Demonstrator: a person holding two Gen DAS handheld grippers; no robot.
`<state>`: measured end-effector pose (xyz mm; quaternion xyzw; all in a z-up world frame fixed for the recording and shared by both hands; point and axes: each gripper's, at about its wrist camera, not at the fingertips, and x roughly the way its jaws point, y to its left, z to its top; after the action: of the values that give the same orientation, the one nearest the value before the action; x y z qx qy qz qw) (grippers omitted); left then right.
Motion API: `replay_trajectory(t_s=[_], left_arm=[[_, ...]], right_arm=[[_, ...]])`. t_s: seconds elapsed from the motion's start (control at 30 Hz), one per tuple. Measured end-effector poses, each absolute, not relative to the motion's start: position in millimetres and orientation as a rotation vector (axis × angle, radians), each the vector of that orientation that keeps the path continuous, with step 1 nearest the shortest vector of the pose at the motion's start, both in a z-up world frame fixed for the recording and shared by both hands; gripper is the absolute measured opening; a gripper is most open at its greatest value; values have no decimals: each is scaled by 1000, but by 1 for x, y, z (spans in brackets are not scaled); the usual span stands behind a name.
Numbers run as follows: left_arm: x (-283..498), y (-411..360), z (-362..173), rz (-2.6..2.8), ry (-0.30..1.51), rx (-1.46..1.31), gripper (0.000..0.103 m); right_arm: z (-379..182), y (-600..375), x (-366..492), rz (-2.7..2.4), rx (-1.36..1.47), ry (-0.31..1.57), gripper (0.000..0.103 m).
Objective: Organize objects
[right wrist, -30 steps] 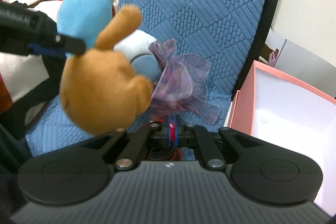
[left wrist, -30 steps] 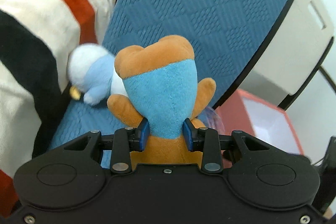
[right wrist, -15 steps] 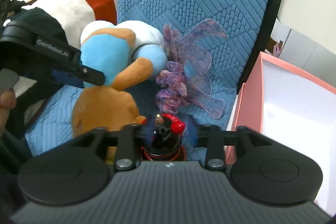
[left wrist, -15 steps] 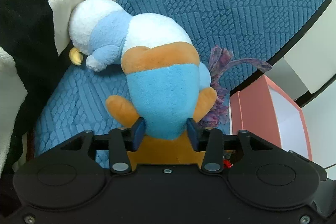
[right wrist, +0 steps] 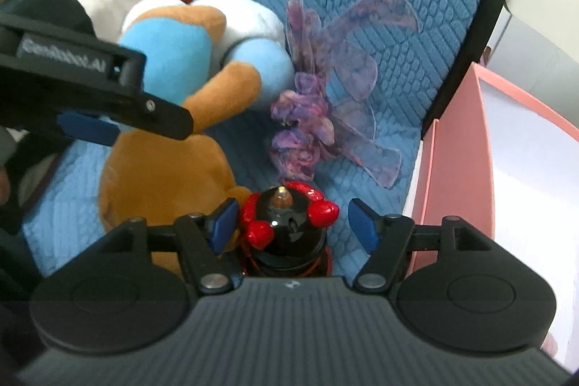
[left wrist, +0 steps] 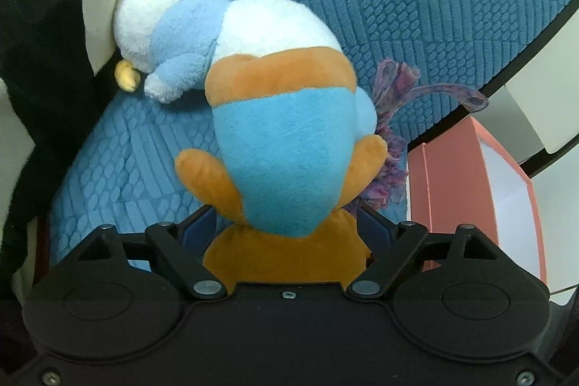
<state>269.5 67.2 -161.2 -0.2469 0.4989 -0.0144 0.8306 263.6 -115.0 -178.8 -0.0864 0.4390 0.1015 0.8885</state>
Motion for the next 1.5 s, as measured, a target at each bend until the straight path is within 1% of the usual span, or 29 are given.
replay_trajectory(t_s=[0.07, 0.17, 0.3, 0.43, 0.6, 0.63, 0.67, 1.17, 1.27, 1.5], left_arm=[[272, 67, -164, -35, 1071, -527, 84], [274, 67, -168, -41, 1072, -551, 89], [277, 68, -175, -64, 1108, -598, 89], [277, 66, -176, -54, 1110, -578, 89], [278, 62, -177, -43, 1118, -563, 89], [278, 62, -178, -38, 1122, -563, 89], [279, 61, -179, -36, 1124, -565, 89], [284, 57, -185, -5, 1126, -555, 88], [287, 57, -188, -2, 1131, -571, 85], [284, 51, -180, -13, 1106, -537, 66]], right_arm=[[-183, -115, 267, 202, -167, 924, 68], [-188, -118, 269, 190, -137, 941, 68], [-194, -121, 272, 168, -73, 963, 68], [-195, -117, 271, 157, -88, 963, 68], [-200, -124, 271, 146, -22, 980, 68], [-200, -125, 271, 147, -10, 982, 67], [-200, -125, 272, 157, 2, 984, 61], [-181, -131, 267, 103, 22, 920, 60], [-179, -132, 265, 95, 18, 910, 60], [-176, -132, 257, 92, 33, 887, 60]])
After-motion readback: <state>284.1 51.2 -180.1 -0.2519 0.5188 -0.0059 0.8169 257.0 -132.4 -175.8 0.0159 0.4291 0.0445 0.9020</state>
